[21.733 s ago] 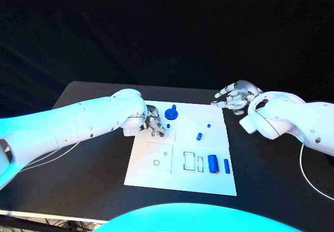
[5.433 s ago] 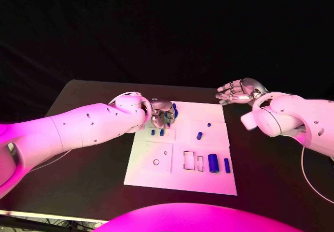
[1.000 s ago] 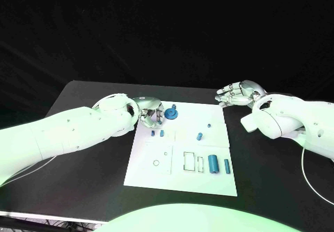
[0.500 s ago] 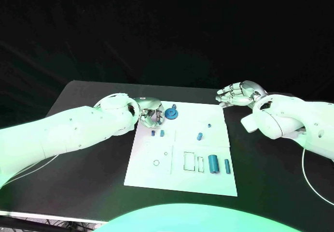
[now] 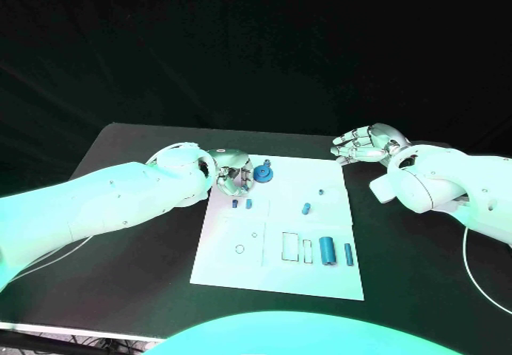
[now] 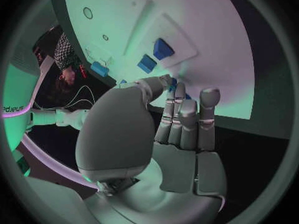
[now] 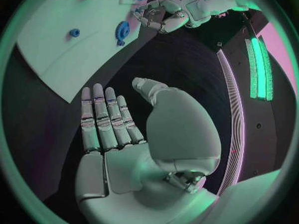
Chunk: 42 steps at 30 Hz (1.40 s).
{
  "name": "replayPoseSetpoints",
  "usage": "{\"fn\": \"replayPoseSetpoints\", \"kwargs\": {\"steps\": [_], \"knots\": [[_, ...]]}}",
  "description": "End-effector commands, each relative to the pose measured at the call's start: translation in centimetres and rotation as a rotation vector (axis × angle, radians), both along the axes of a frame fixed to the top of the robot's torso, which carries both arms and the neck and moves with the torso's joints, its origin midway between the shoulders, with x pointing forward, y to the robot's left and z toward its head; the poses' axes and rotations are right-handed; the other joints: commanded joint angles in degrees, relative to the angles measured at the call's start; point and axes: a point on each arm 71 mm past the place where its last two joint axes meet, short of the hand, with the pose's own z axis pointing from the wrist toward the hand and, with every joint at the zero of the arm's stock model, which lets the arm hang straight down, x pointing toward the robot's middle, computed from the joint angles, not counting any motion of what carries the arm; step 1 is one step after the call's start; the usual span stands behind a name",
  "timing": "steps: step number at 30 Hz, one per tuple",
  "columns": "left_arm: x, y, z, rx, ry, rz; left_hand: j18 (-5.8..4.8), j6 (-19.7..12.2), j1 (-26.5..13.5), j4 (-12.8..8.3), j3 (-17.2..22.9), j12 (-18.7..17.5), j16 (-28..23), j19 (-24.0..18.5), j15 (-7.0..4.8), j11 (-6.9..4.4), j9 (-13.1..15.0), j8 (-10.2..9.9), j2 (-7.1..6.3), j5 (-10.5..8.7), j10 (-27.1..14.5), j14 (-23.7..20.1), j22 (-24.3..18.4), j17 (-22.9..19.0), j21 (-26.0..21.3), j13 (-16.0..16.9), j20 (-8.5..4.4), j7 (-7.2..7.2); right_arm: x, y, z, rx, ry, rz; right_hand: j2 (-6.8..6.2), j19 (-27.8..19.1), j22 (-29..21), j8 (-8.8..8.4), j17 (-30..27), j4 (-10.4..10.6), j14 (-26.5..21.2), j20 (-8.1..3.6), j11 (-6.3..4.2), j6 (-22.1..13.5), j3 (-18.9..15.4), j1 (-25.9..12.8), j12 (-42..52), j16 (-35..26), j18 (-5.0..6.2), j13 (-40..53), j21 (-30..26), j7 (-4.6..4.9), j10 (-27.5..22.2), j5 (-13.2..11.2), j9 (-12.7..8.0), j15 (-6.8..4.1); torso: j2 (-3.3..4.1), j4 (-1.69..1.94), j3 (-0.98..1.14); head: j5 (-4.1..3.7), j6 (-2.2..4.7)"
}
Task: Assemble the parts on the task board
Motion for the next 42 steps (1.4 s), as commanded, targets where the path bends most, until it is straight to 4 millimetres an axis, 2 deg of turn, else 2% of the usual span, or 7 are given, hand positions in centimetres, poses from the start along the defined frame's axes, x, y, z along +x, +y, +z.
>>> {"fn": "replayPoseSetpoints", "kwargs": {"steps": [1,15,18,23,42], "knots": [[-0.11,-0.27,-0.04,0.000,0.018,-0.014,-0.72,0.43,-0.52,0.07,0.04,-0.21,0.15,-0.18,0.09,-0.06,0.04,-0.26,0.15,-0.32,0.44,0.13,0.03,0.01,-0.15,-0.06,0.13,0.07,-0.03,0.16,-0.01,0.001,-0.002,0.021,0.28,-0.40,-0.07,0.22,-0.07,-0.17,0.30,-0.06,0.16,-0.02,0.04,-0.06,0.05,-0.15,0.59,-0.09,-0.16,5.12,0.12,-0.13,-0.09,0.01,-0.02,0.01,-0.03,-0.05,-0.03],[-0.04,-0.22,-0.20,0.011,0.031,-0.009,-0.81,1.26,-0.52,-0.11,-0.13,-0.24,0.60,0.23,-0.11,-0.32,0.43,-0.17,0.46,-0.53,1.36,0.76,0.55,1.10,0.10,0.20,0.07,-0.13,-0.04,0.19,-0.04,0.001,0.000,0.021,0.50,-0.39,-0.43,0.27,-0.35,-0.22,0.41,-0.05,0.15,0.00,0.15,-0.41,0.05,-0.31,0.60,-0.09,-0.12,5.11,0.09,-0.14,-0.20,0.01,-0.02,0.03,-0.03,-0.05,-0.06],[0.03,-0.24,-0.25,0.012,0.031,-0.007,-0.79,0.07,-1.37,0.29,-0.84,-0.69,0.62,0.13,-0.04,-0.21,0.27,-1.24,0.30,-0.70,1.18,0.76,0.28,0.96,-0.19,0.29,0.07,0.03,-0.04,0.19,-0.04,0.001,0.000,0.022,0.50,-0.39,-0.43,0.27,-0.35,-0.22,0.41,-0.05,0.15,0.00,0.15,-0.41,0.05,-0.31,0.60,-0.09,-0.12,5.11,0.09,-0.14,-0.20,0.01,-0.03,0.00,-0.03,-0.08,-0.05],[0.15,-0.32,-0.35,0.014,0.032,-0.004,-0.76,-0.47,-1.38,0.28,-1.04,-0.93,0.65,0.03,-0.01,-0.18,0.21,-1.77,0.40,-0.67,1.04,0.77,0.06,1.00,-0.40,0.34,0.08,0.11,-0.04,0.19,-0.05,0.001,0.000,0.022,0.50,-0.39,-0.43,0.27,-0.35,-0.22,0.41,-0.05,0.15,0.00,0.15,-0.41,0.05,-0.31,0.60,-0.09,-0.12,5.11,0.09,-0.14,-0.20,0.01,0.01,0.00,-0.03,-0.08,-0.02],[0.21,-0.28,-0.49,0.018,0.039,0.000,-0.75,-0.68,-1.12,0.12,-1.03,-1.09,0.63,0.02,0.01,-0.16,0.20,-2.11,0.66,-0.62,0.97,0.69,0.00,0.87,-0.50,0.42,0.08,0.17,-0.07,0.17,-0.04,0.001,0.001,0.021,0.50,-0.39,-0.43,0.27,-0.35,-0.22,0.41,-0.05,0.15,0.00,0.15,-0.41,0.05,-0.31,0.60,-0.09,-0.12,5.11,0.09,-0.14,-0.20,0.01,-0.02,0.03,-0.02,-0.10,-0.01]]}}
